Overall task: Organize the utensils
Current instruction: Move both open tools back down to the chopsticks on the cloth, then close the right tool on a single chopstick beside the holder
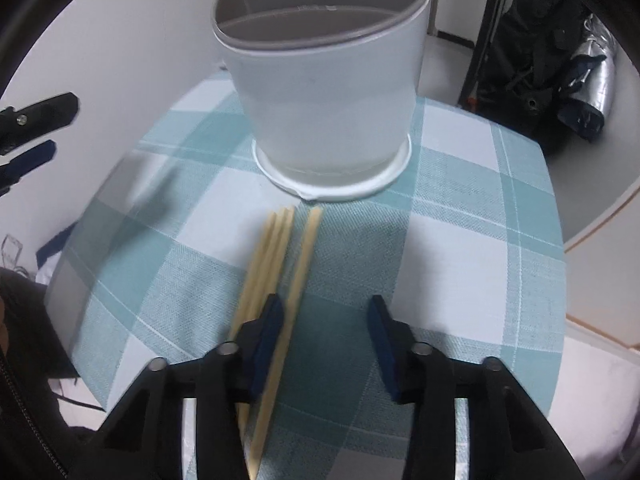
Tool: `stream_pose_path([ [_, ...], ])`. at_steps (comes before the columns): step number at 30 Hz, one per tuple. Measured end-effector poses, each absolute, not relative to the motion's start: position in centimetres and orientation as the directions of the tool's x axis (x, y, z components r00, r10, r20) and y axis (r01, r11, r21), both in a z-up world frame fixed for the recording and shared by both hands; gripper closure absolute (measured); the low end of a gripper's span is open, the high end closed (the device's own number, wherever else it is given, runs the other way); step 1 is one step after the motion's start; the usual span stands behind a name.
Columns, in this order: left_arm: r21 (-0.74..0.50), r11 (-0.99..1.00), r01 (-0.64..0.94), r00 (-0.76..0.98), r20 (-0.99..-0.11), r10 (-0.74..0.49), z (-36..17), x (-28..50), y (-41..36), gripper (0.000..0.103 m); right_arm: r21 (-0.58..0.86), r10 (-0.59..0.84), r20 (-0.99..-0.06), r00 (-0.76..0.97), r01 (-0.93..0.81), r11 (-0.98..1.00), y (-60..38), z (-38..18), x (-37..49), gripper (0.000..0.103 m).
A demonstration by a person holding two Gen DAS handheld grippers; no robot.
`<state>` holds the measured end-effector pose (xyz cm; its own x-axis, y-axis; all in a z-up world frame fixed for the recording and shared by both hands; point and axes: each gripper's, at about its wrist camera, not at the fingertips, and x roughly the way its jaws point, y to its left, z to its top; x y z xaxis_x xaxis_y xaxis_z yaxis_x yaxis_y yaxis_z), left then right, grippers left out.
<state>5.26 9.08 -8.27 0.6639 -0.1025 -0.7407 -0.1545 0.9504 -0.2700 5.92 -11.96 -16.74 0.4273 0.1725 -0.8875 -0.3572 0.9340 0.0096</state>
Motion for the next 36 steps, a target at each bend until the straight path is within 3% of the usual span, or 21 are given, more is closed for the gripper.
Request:
stream_pose_path([
  [19, -0.303, 0.926, -0.224, 0.624, -0.775, -0.103, -9.0, 5.9, 10.1, 0.007, -0.066, 0.124, -0.902, 0.414, -0.416, 0.907, -9.9, -16.7, 10.3, 0.072],
  [22, -0.299, 0.928, -0.221, 0.619, -0.779, -0.103, -9.1, 5.9, 10.0, 0.007, -0.041, 0.150, -0.907, 0.395, -0.435, 0.900, -9.9, -16.6, 9.7, 0.095],
  [24, -0.298, 0.929, -0.218, 0.612, -0.783, -0.108, -9.3, 6.0, 9.9, 0.007, -0.033, 0.161, -0.909, 0.384, -0.451, 0.892, -10.1, -16.5, 8.9, 0.098],
  [30, -0.297, 0.930, -0.215, 0.599, -0.792, -0.115, -9.4, 6.0, 9.5, 0.007, -0.031, 0.166, -0.921, 0.353, -0.492, 0.870, -10.3, -16.4, 6.0, 0.097],
  [36, -0.271, 0.938, -0.214, 0.601, -0.794, -0.092, -9.6, 5.7, 9.4, 0.007, -0.049, 0.159, -0.917, 0.365, -0.499, 0.865, -10.0, -16.9, 7.7, 0.088],
])
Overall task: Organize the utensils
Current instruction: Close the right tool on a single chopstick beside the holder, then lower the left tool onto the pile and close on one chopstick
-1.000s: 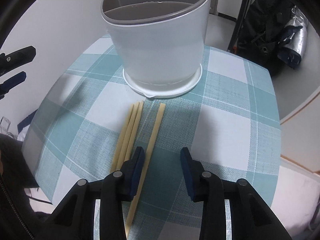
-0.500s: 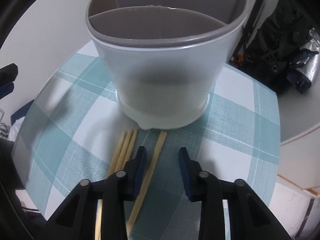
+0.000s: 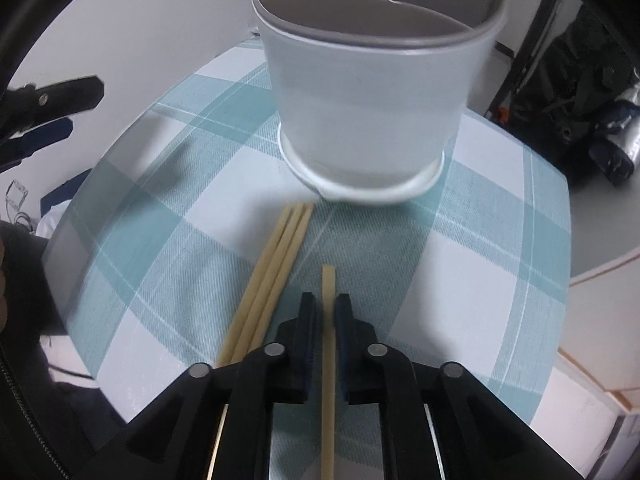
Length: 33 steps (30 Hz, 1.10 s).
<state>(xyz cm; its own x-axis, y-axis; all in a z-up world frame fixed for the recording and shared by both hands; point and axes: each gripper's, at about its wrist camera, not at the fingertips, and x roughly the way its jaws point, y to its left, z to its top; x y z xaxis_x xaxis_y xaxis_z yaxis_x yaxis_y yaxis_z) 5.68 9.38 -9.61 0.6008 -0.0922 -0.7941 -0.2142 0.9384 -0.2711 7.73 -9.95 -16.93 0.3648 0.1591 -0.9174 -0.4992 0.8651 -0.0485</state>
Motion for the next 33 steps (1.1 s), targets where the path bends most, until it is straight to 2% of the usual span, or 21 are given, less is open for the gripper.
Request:
stream_pose_path([
  [1, -0.268, 0.940, -0.212, 0.603, -0.793, -0.091, -9.7, 5.7, 9.4, 0.007, -0.046, 0.159, -0.917, 0.367, -0.493, 0.869, -9.8, -16.9, 8.1, 0.084],
  [3, -0.251, 0.946, -0.204, 0.607, -0.790, -0.079, -9.8, 5.8, 9.1, 0.007, -0.026, 0.173, -0.914, 0.367, -0.477, 0.878, -9.7, -17.0, 8.6, 0.084],
  [4, -0.244, 0.948, -0.202, 0.602, -0.795, -0.077, -10.0, 5.9, 9.0, 0.007, -0.018, 0.179, -0.911, 0.372, -0.469, 0.883, -9.8, -17.0, 8.7, 0.088],
  [5, -0.244, 0.950, -0.196, 0.590, -0.803, -0.085, -10.3, 6.0, 8.8, 0.007, -0.008, 0.187, -0.909, 0.371, -0.466, 0.885, -9.9, -16.9, 9.0, 0.097],
  [9, -0.283, 0.944, -0.169, 0.542, -0.827, -0.151, -11.2, 6.0, 7.7, 0.007, 0.073, 0.254, -0.885, 0.390, -0.424, 0.903, -11.4, -16.2, 8.6, 0.097],
  [12, -0.288, 0.954, -0.086, 0.503, -0.839, -0.208, -11.5, 5.8, 5.3, 0.007, 0.172, 0.322, -0.842, 0.433, -0.351, 0.920, -13.9, -14.7, 8.4, 0.097],
  [14, -0.270, 0.962, -0.032, 0.477, -0.850, -0.222, -11.7, 5.6, 3.6, 0.007, 0.289, 0.398, -0.795, 0.458, -0.291, 0.912, -16.1, -13.8, 8.5, 0.097],
  [18, -0.253, 0.967, 0.028, 0.405, -0.882, -0.242, -12.4, 5.2, 0.8, 0.007, 0.410, 0.456, -0.728, 0.512, -0.207, 0.888, -19.6, -12.9, 8.5, 0.097],
  [25, -0.176, 0.984, 0.040, 0.323, -0.929, -0.180, -13.9, 5.4, -0.7, 0.007, 0.624, 0.529, -0.598, 0.601, -0.065, 0.779, -25.1, -12.3, 9.0, 0.097],
  [33, -0.071, 0.995, 0.064, 0.292, -0.952, -0.087, -14.4, 5.5, -1.9, 0.007, 0.627, 0.517, -0.555, 0.652, -0.080, 0.775, -26.9, -10.3, 8.4, 0.097],
])
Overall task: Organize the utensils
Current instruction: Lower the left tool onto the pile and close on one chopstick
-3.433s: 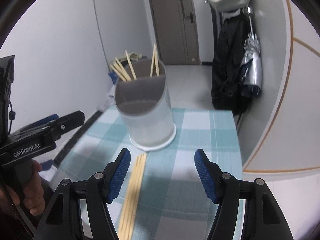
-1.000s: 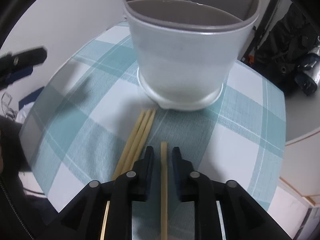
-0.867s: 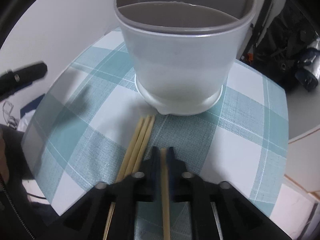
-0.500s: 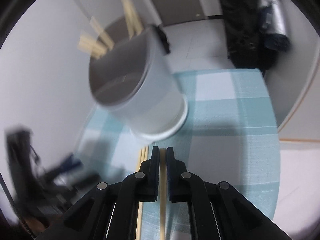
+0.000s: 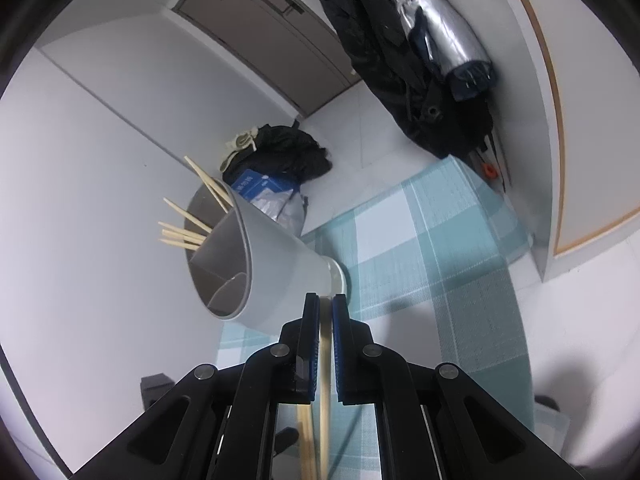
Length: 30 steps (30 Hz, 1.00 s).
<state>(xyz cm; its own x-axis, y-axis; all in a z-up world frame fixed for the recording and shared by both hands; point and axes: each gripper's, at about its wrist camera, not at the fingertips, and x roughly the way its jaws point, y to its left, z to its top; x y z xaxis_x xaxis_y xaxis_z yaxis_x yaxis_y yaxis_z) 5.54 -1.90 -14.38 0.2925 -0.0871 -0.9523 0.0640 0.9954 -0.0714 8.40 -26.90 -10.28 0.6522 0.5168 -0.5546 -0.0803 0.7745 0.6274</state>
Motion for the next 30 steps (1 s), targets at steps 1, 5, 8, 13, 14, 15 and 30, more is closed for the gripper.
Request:
stream_pose_path([
  [1, -0.072, 0.996, 0.060, 0.290, -0.953, -0.087, -14.4, 5.5, -1.9, 0.007, 0.625, 0.519, -0.551, 0.653, -0.089, 0.776, -26.8, -10.1, 8.4, 0.097],
  [5, -0.075, 0.996, 0.040, 0.263, -0.961, -0.083, -14.4, 6.1, -1.7, 0.007, 0.612, 0.512, -0.546, 0.664, -0.102, 0.785, -26.8, -9.7, 7.4, 0.097],
  [8, -0.070, 0.997, 0.043, 0.252, -0.965, -0.078, -14.5, 6.5, -1.8, 0.007, 0.610, 0.507, -0.547, 0.665, -0.098, 0.786, -27.2, -9.6, 7.2, 0.097],
  [13, -0.058, 0.997, 0.054, 0.213, -0.975, -0.068, -14.6, 7.2, -2.8, 0.007, 0.612, 0.505, -0.540, 0.673, -0.098, 0.785, -27.3, -9.4, 7.3, 0.097],
  [14, -0.041, 0.998, 0.054, 0.200, -0.978, -0.051, -14.7, 7.4, -2.8, 0.007, 0.611, 0.504, -0.537, 0.676, -0.100, 0.785, -27.3, -9.3, 7.3, 0.097],
  [15, -0.036, 0.998, 0.057, 0.195, -0.980, -0.046, -14.8, 7.5, -3.0, 0.007, 0.613, 0.506, -0.533, 0.678, -0.102, 0.783, -27.4, -9.3, 7.3, 0.097],
  [30, -0.044, 0.998, 0.052, 0.206, -0.977, -0.054, -14.1, 10.2, -3.6, 0.100, 0.600, 0.504, -0.526, 0.685, -0.120, 0.791, -27.0, -8.8, 7.2, 0.097],
])
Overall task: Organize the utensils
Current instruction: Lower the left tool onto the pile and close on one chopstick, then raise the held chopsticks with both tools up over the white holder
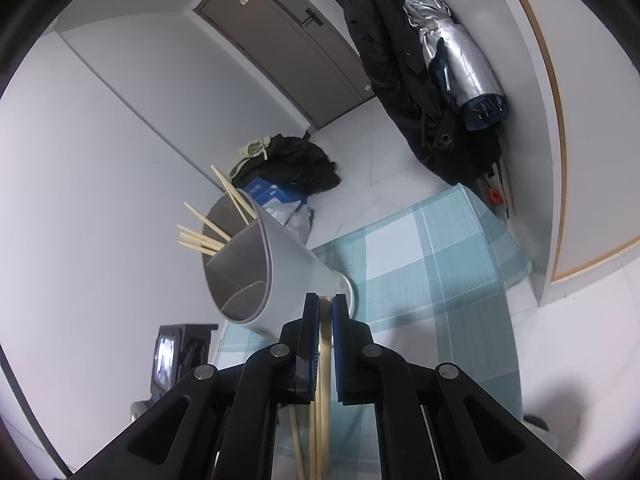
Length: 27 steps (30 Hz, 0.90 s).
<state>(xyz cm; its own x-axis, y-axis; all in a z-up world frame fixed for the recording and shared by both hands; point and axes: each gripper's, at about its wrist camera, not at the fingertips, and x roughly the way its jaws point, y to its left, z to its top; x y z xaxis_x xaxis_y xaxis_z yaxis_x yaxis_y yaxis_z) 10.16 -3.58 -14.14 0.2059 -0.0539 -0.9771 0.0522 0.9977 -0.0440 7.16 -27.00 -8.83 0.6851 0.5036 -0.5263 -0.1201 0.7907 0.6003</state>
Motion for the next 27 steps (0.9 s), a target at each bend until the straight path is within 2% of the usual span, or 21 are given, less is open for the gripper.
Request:
stream_pose_path([
  [8, -0.074, 0.997, 0.001, 0.299, -0.952, -0.071, -13.5, 9.4, -2.5, 0.101, 0.570, 0.494, -0.521, 0.697, -0.147, 0.808, -26.3, -8.0, 6.9, 0.097],
  [15, -0.182, 0.982, 0.038, 0.503, -0.846, -0.177, -8.1, 5.9, -0.6, 0.101, 0.482, 0.491, -0.488, 0.721, -0.246, 0.841, -24.4, -6.4, 4.7, 0.097],
  [19, -0.159, 0.983, 0.097, 0.636, -0.749, -0.184, -4.6, 3.3, -1.5, 0.101, 0.375, 0.454, -0.462, 0.762, -0.296, 0.878, -22.6, -5.2, 2.6, 0.097],
  [22, -0.151, 0.977, 0.148, 0.679, -0.703, -0.212, -3.0, 1.6, -2.6, 0.101, 0.343, 0.449, -0.450, 0.772, -0.315, 0.885, -21.8, -4.9, 1.6, 0.098],
  [27, -0.170, 0.972, 0.164, 0.694, -0.681, -0.236, -1.8, 1.1, -2.7, 0.101, 0.292, 0.425, -0.442, 0.790, -0.321, 0.901, -20.5, -4.5, 0.6, 0.098],
])
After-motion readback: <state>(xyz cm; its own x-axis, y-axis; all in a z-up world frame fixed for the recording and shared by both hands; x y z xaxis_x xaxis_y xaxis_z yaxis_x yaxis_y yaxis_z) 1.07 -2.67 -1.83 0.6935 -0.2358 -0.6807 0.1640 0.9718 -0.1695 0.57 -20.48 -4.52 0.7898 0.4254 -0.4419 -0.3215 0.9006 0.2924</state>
